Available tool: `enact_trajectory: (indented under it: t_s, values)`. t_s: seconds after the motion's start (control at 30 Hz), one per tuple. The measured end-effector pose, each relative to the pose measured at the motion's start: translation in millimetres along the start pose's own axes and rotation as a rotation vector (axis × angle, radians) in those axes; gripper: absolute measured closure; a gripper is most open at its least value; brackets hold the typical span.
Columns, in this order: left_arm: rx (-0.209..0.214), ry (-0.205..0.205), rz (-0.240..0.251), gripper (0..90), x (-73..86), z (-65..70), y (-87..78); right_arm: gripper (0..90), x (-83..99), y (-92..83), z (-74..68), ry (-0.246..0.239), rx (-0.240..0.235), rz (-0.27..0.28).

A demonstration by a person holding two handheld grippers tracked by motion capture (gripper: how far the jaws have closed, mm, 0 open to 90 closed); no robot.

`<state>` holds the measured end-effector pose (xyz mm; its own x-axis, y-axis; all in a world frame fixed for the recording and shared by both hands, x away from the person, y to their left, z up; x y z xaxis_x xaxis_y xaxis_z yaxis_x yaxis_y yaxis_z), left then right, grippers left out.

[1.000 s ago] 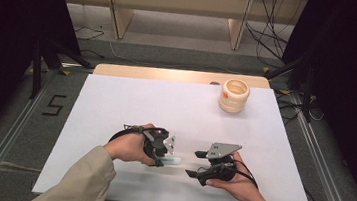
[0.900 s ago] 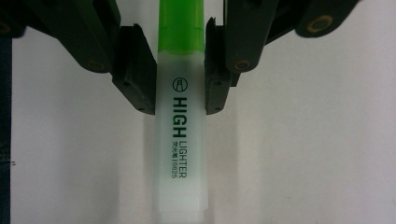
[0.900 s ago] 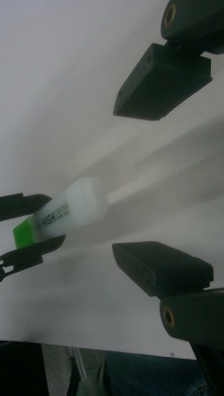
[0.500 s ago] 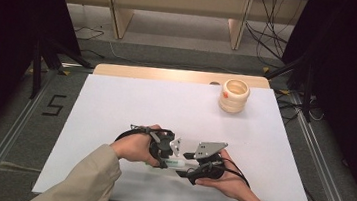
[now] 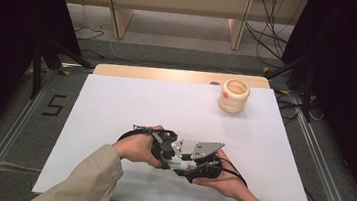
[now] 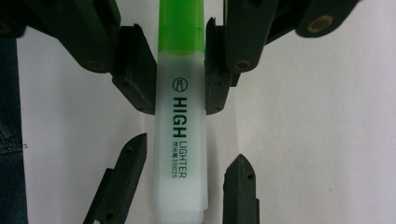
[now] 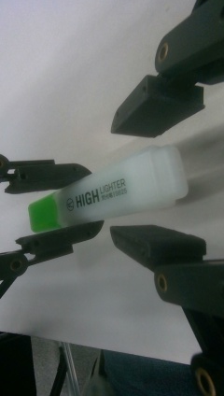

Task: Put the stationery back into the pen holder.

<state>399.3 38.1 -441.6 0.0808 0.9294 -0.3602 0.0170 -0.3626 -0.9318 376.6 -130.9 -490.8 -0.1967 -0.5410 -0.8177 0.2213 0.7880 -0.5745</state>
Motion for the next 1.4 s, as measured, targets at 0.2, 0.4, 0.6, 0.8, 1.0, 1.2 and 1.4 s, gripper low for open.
enact_trajectory:
  t_s: [0.2,0.4,0.6,0.8,1.0,1.2,1.4]
  values:
    - [0.002,0.023,0.005,66.0,-3.0,0.7,-0.4,54.1,0.0,0.1,-0.6,-0.009,-0.006,0.002]
    - [0.009,0.035,0.003,66.1,-5.7,2.0,-0.1,58.7,-0.2,0.3,-2.3,-0.025,-0.028,-0.002]
    - [0.009,0.048,0.005,66.0,-6.9,2.3,-0.3,61.6,-0.3,-0.6,-2.6,-0.036,-0.040,-0.002]
    - [0.017,0.072,-0.002,65.9,-7.6,2.2,-1.4,63.9,-0.6,-1.3,-3.2,-0.048,-0.055,-0.006]
    - [0.023,0.073,0.003,65.6,-7.5,2.0,-1.8,65.2,-1.2,-1.5,-2.9,-0.072,-0.057,-0.009]
    - [0.012,0.058,0.030,64.8,-6.6,1.1,-4.4,65.6,-3.2,-3.9,-3.7,-0.072,-0.053,-0.013]
    - [-0.081,0.004,0.119,49.9,-0.7,-4.0,-16.4,65.7,-3.6,-7.0,-2.0,-0.061,-0.023,-0.007]
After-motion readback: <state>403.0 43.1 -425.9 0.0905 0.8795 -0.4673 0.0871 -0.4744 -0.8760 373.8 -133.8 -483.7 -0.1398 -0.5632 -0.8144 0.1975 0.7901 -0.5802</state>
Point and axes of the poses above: each handheld gripper's, and its own axes: y roughly forward along the jaws, x roughly out of its underside, z roughly to its right, the point moved 1 cm from there along y, roughly forward along the jaws, and after that the axes turned 3 degrees about z, right-handed, at the moved point
